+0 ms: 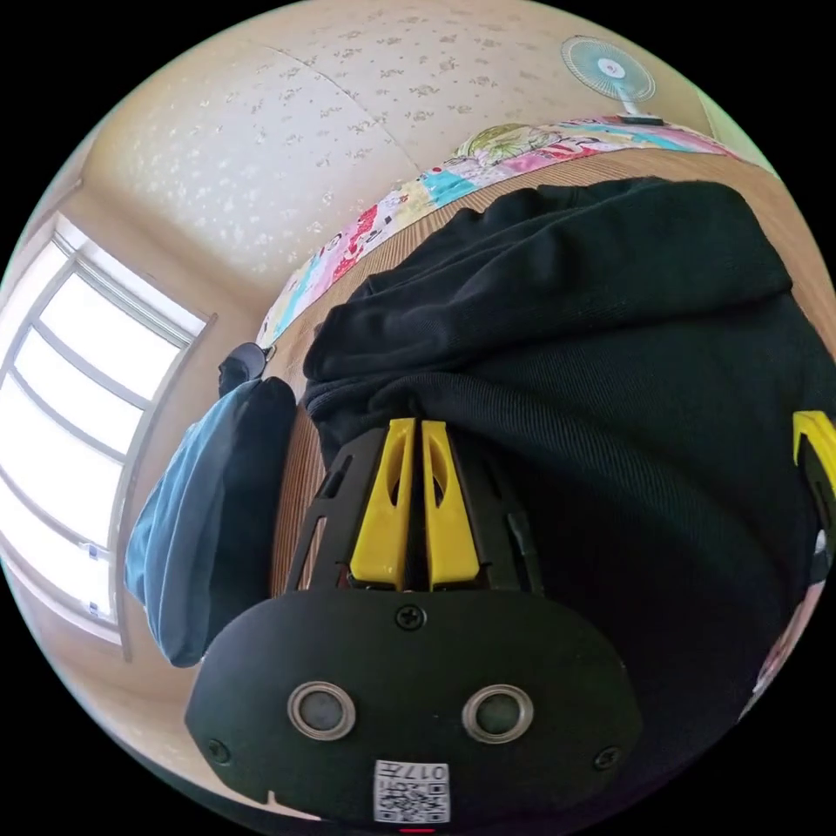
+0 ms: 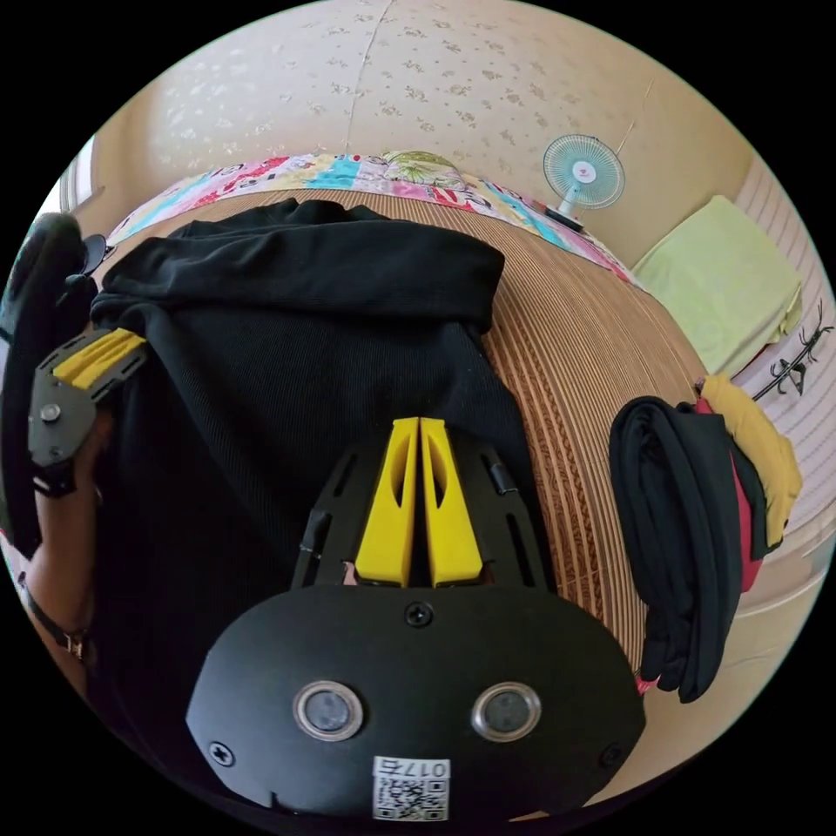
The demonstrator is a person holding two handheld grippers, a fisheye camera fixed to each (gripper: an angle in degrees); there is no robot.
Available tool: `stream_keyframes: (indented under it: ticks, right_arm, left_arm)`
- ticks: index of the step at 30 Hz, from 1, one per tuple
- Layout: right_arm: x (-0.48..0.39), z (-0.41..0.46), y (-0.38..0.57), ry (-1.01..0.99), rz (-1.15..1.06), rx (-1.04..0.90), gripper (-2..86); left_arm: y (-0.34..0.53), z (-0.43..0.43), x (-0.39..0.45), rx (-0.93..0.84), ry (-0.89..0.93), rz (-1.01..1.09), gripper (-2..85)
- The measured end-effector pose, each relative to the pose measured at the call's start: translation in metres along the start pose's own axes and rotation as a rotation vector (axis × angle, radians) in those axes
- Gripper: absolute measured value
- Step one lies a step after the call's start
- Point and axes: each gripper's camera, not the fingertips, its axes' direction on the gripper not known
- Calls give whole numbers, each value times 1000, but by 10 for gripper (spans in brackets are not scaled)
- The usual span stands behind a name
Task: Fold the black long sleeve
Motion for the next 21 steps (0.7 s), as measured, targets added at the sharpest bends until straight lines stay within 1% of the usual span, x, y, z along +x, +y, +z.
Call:
stream_keyframes:
  ticks: [2,4,5,7,8,9,10,13,15,17,18,19,21]
  right_arm:
    - [8,-1,-1,-21,14,-1,1]
    - [22,-1,-4,-68,38,-4,1]
    - [25,-2,-4,-74,40,-2,1]
    - [31,-2,-6,-72,39,-3,1]
    - [31,-3,-7,-64,35,-3,1]
    - [31,-3,-9,-42,25,-5,2]
    - [31,-3,-11,-24,17,-8,2]
    - [46,-4,-15,-50,24,-17,2]
    - [65,-4,-20,-118,49,-33,2]
    - [83,-3,-26,-186,72,-64,3]
    - [93,-4,-30,-220,63,-95,3]
    - [98,-9,-33,-241,-19,-165,4]
    - [111,-30,-29,-211,-107,-271,5]
  left_arm:
    - [5,-10,-26,-1,126,-52,24]
    - [41,-31,-75,-6,321,-200,51]
    - [56,-39,-87,1,374,-236,50]
    - [132,-78,-126,98,576,-338,41]
    - [153,-89,-132,132,611,-349,45]
    - [191,-112,-143,181,639,-371,53]
    - [223,-132,-150,189,617,-387,69]
    - [267,-167,-160,142,499,-382,112]
    - [277,-175,-164,128,486,-354,132]
    - [276,-171,-168,77,529,-337,130]
    - [274,-163,-171,23,580,-336,125]
    - [271,-153,-172,-42,635,-332,116]
    - [270,-145,-178,-79,674,-368,106]
